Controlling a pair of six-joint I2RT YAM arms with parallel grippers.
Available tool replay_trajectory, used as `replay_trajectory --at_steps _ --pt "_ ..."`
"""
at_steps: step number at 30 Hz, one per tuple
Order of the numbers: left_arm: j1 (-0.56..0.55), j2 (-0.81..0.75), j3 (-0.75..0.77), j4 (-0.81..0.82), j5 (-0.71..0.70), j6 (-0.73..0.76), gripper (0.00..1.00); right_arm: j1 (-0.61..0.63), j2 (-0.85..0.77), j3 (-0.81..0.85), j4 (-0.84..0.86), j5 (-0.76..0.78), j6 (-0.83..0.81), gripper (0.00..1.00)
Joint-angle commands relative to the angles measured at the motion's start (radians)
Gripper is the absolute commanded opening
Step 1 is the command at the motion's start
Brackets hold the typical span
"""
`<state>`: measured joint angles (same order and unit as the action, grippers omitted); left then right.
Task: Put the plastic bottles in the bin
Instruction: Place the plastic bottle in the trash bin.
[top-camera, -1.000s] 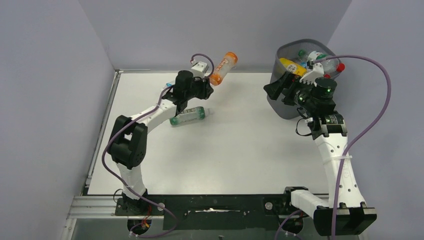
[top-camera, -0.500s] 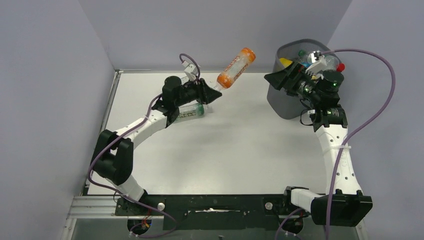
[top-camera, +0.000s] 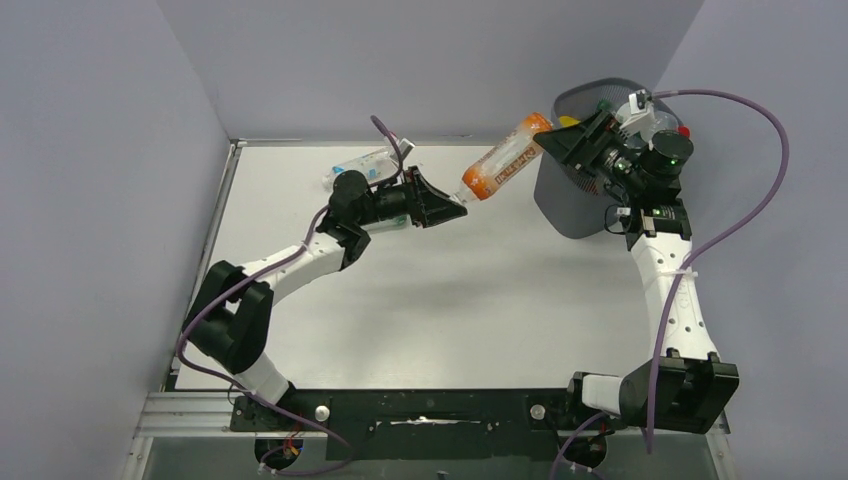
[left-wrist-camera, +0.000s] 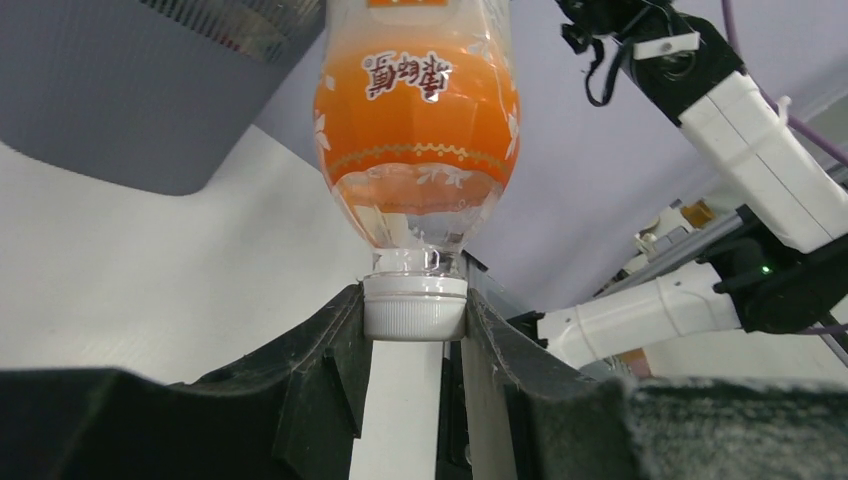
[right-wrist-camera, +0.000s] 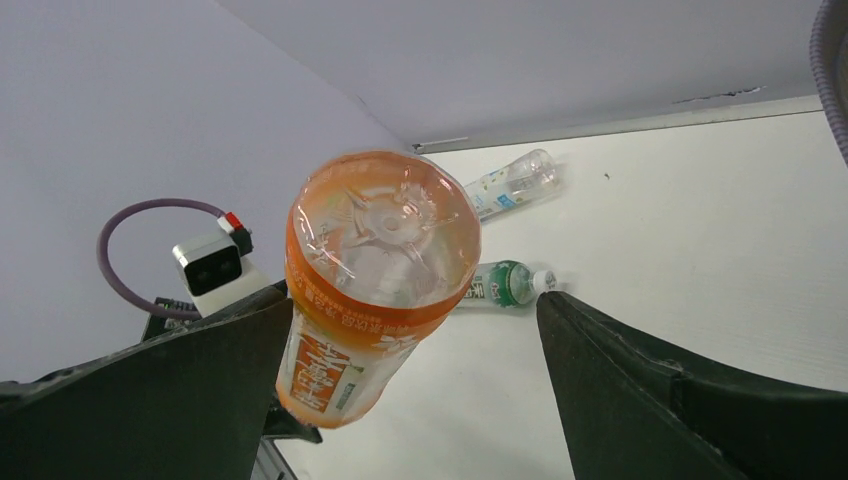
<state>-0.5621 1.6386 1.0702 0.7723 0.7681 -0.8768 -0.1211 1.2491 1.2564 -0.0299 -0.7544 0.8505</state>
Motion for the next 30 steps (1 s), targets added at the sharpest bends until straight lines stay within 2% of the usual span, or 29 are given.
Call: replay_trajectory --at_steps 1,17,26,28,30 --pt "-0.04 -0.01 0.015 0.139 0.052 -0.063 0.32 0.004 0.006 0.023 0.085 -0.029 0.025 0.98" --pt "-0.085 0.044 0.031 0.147 0.051 -0.073 0.32 0.003 0.005 0.024 0.11 -0.055 0.031 1.0" --pt "-0.079 0.073 0.065 0.134 0.024 -0.067 0.33 0.009 -0.028 -0.006 0.08 -0.063 0.016 0.77" --pt "-0.077 0.086 0.085 0.117 0.03 -0.063 0.33 0.008 -0.027 0.0 0.074 -0.068 0.012 0.67" --pt "-0.072 0.09 0.103 0.089 0.029 -0.053 0.41 0.006 -0.022 0.015 0.064 -0.079 0.006 0.55"
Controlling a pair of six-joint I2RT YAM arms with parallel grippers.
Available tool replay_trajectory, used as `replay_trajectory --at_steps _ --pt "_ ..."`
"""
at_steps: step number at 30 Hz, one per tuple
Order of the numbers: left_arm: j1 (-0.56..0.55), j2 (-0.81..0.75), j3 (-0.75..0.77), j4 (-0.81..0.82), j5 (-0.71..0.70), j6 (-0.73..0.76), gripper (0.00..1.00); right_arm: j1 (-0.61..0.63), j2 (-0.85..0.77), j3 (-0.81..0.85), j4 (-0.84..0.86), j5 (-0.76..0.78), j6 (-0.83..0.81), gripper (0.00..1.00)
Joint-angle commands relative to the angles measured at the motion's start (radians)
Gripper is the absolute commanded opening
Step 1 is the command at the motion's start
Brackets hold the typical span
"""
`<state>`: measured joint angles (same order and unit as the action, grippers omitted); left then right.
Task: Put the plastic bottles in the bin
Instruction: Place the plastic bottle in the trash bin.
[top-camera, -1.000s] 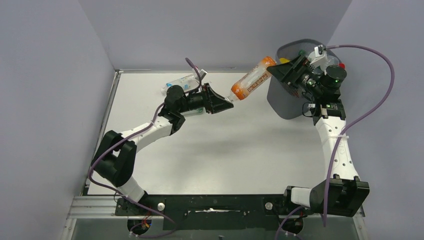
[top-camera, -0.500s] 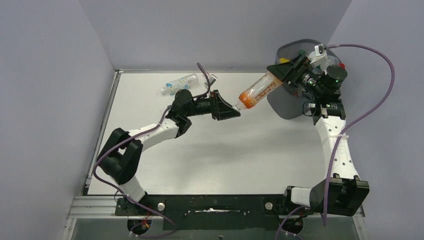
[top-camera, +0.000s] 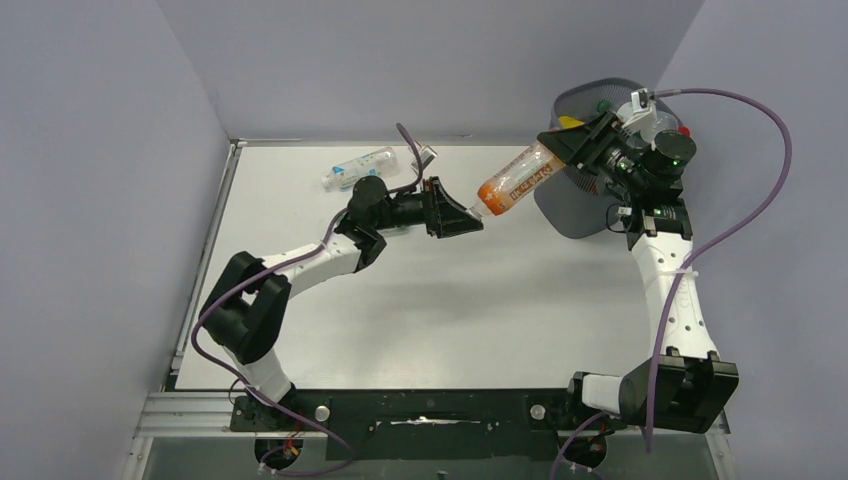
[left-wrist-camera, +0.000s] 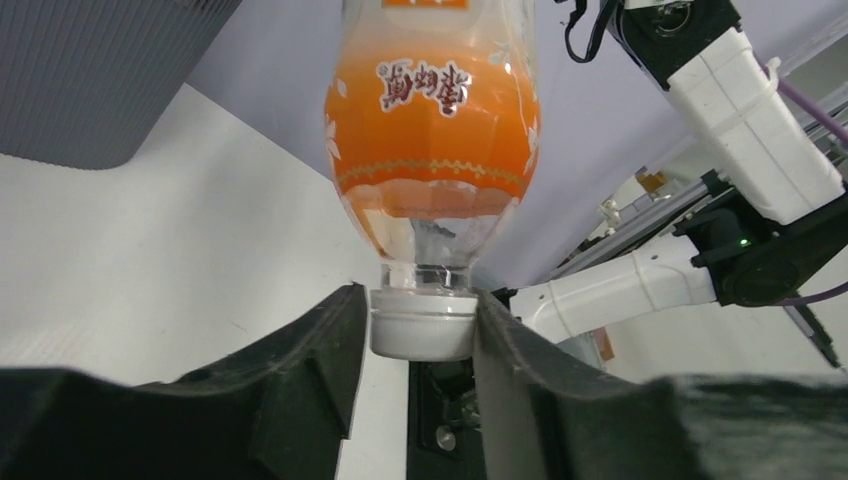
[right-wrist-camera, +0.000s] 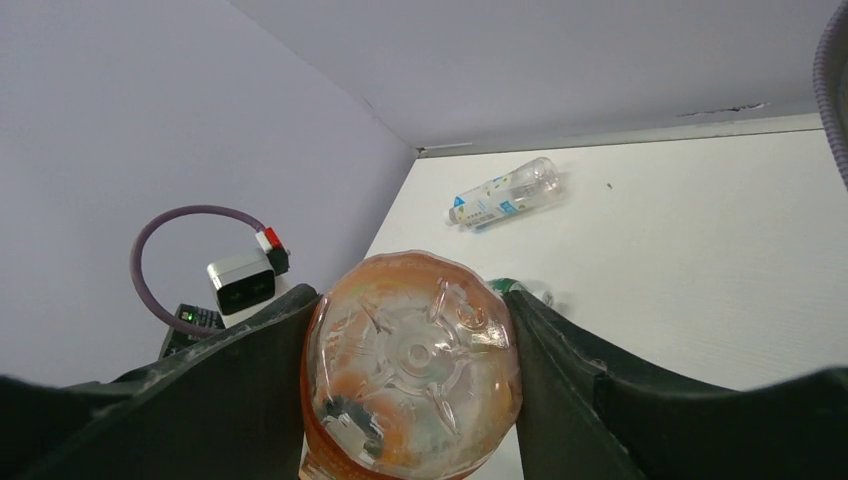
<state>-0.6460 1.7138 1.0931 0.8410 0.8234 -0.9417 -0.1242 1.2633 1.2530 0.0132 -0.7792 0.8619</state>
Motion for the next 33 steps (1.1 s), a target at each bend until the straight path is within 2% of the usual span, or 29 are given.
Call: replay_trajectory --at_steps 1,4,5,8,13,19,26,33 --pt "0.016 0.013 0.085 0.005 -0.03 0.019 0.46 0.006 -0.033 0.031 0.012 -0.054 -0.012 0.53" --pt "0.037 0.002 0.106 -0.079 -0.054 0.057 0.6 -0.009 -0.02 0.076 -0.016 -0.044 -0.031 0.5" --pt "0.048 -0.002 0.116 -0.11 -0.061 0.073 0.71 -0.018 -0.014 0.097 -0.03 -0.04 -0.039 0.5" --pt "0.083 -0.024 0.138 -0.221 -0.091 0.121 0.77 -0.061 0.02 0.171 -0.058 -0.036 -0.053 0.5" --pt "0.173 -0.102 0.089 -0.321 -0.146 0.15 0.79 -0.141 0.093 0.347 -0.126 0.037 -0.108 0.5" --pt "0.216 -0.21 0.072 -0.539 -0.236 0.274 0.79 -0.17 0.168 0.511 -0.173 0.285 -0.208 0.5" --pt "0.24 -0.28 0.041 -0.671 -0.303 0.356 0.81 -0.138 0.135 0.429 -0.098 0.699 -0.3 0.5" --pt "0.261 -0.29 0.015 -0.683 -0.29 0.369 0.81 -0.082 0.117 0.344 -0.018 0.999 -0.391 0.47"
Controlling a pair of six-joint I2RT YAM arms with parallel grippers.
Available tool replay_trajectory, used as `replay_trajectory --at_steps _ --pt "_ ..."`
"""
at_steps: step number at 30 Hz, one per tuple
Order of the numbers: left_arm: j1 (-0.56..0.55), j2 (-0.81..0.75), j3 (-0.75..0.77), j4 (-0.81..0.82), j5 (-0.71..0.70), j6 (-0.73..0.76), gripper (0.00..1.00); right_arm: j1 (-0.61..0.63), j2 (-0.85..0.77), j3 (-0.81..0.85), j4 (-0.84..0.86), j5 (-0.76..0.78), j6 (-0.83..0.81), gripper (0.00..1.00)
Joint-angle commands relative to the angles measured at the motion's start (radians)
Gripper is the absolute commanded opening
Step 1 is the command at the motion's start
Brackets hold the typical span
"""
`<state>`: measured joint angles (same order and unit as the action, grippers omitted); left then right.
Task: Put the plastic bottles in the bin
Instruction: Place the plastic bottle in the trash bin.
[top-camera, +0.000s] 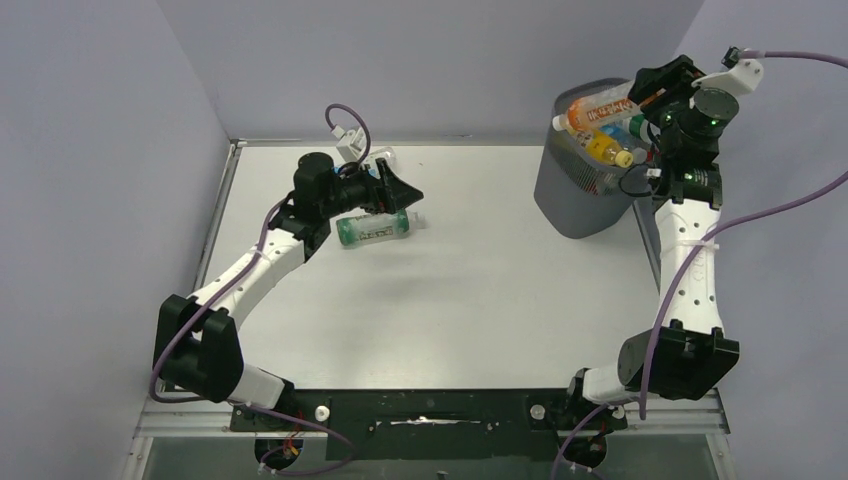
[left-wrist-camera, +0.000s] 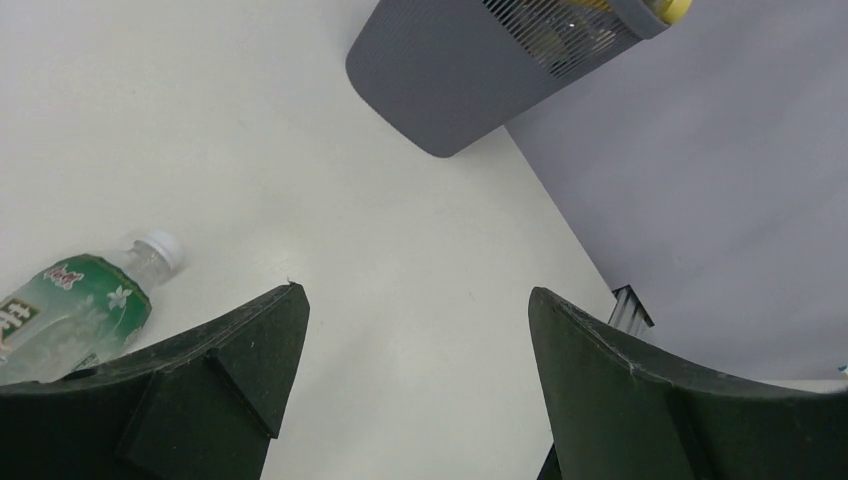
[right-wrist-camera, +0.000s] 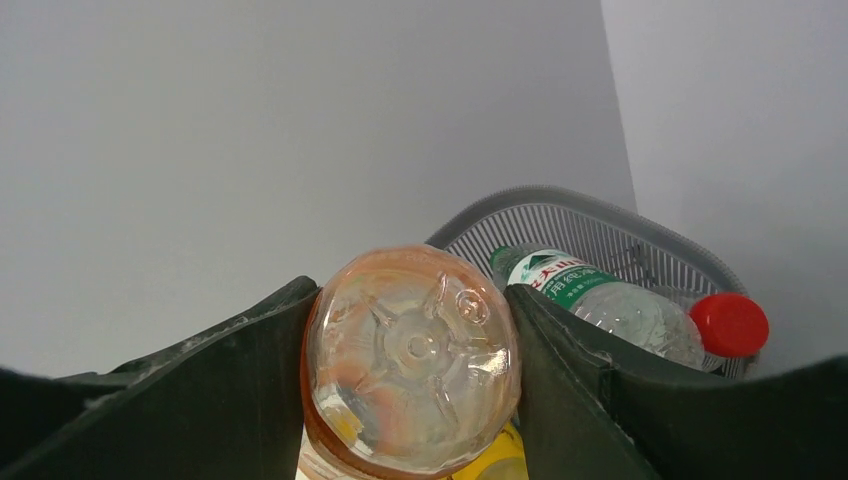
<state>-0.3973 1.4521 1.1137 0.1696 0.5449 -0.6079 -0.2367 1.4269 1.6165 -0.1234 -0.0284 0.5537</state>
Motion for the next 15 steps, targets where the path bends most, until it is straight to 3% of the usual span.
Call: replay_trajectory --at_steps 1,7,15 --pt "0.014 -0.029 -0.007 -0.009 -0.009 0.036 0.81 0.037 -0.047 -0.031 0.129 0.278 -0.091 0.47" --pt "0.018 -0.026 -0.015 0.001 0.0 0.035 0.81 0.064 -0.072 -0.107 0.233 0.421 -0.117 0.44" --pt "0.021 -0.035 -0.022 -0.007 0.003 0.044 0.81 0.046 -0.113 -0.146 0.325 0.422 -0.095 0.47"
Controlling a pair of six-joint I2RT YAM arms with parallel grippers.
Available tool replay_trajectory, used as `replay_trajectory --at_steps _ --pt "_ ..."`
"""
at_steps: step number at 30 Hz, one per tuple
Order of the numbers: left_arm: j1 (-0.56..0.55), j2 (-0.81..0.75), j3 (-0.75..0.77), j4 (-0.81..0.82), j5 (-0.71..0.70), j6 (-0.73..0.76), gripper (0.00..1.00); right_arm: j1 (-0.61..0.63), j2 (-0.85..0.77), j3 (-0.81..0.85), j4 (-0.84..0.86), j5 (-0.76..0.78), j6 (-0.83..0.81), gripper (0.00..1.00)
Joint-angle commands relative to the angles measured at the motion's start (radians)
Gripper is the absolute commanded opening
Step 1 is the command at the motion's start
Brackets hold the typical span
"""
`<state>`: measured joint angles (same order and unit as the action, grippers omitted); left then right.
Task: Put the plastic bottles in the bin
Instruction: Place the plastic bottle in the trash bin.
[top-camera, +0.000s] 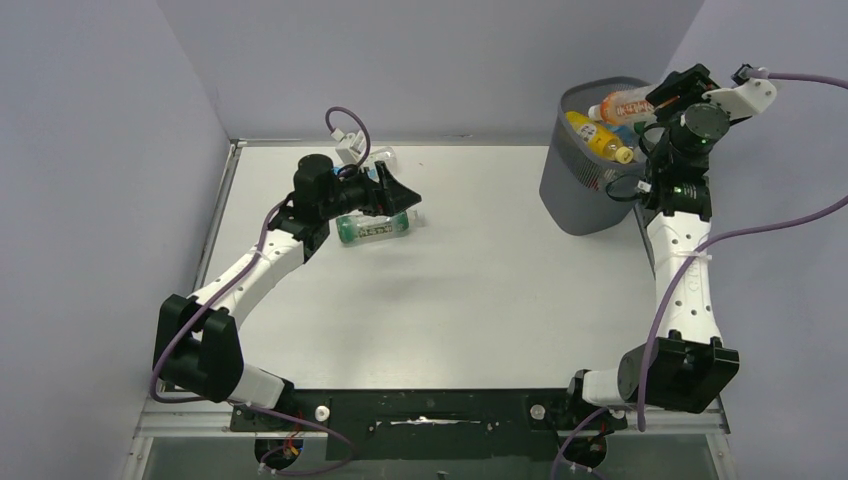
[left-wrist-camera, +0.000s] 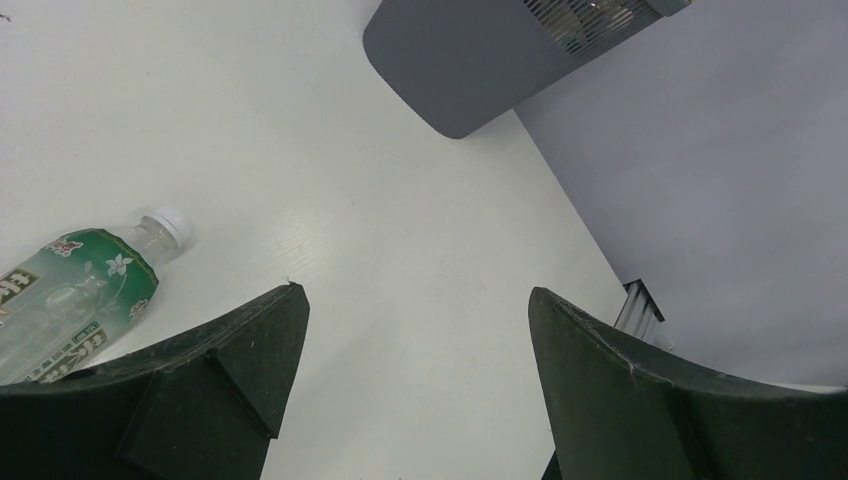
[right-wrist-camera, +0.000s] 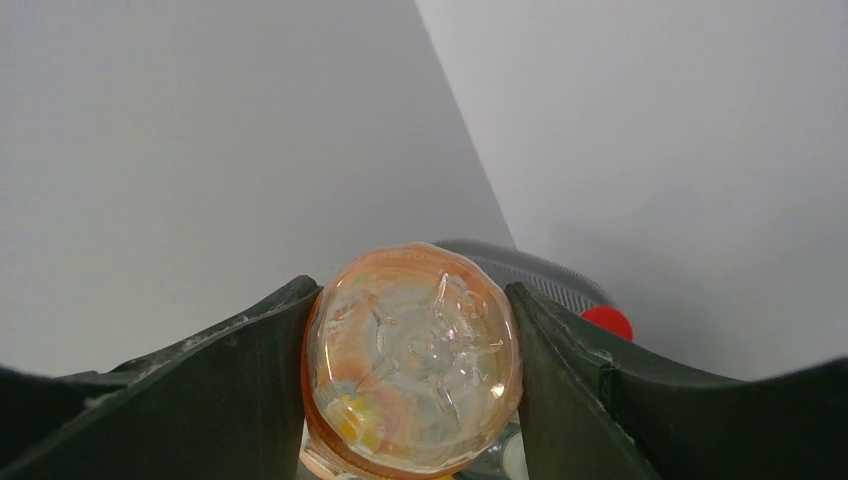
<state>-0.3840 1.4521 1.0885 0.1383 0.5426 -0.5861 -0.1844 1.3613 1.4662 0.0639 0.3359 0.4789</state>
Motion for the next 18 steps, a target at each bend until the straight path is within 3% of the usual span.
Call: replay_trajectory --at_steps 1,9,18 --pt "0.009 -0.036 0.003 0.024 0.006 0.022 0.81 -0.006 -0.039 0.015 0.133 0.057 -0.024 0.48" --pt "0.011 -0.043 0.0 0.02 0.006 0.025 0.81 0.005 0.042 0.061 0.112 0.09 -0.059 0.49" --pt "0.013 -0.051 -0.007 0.014 0.006 0.028 0.81 0.071 0.15 0.108 0.109 0.227 -0.154 0.62"
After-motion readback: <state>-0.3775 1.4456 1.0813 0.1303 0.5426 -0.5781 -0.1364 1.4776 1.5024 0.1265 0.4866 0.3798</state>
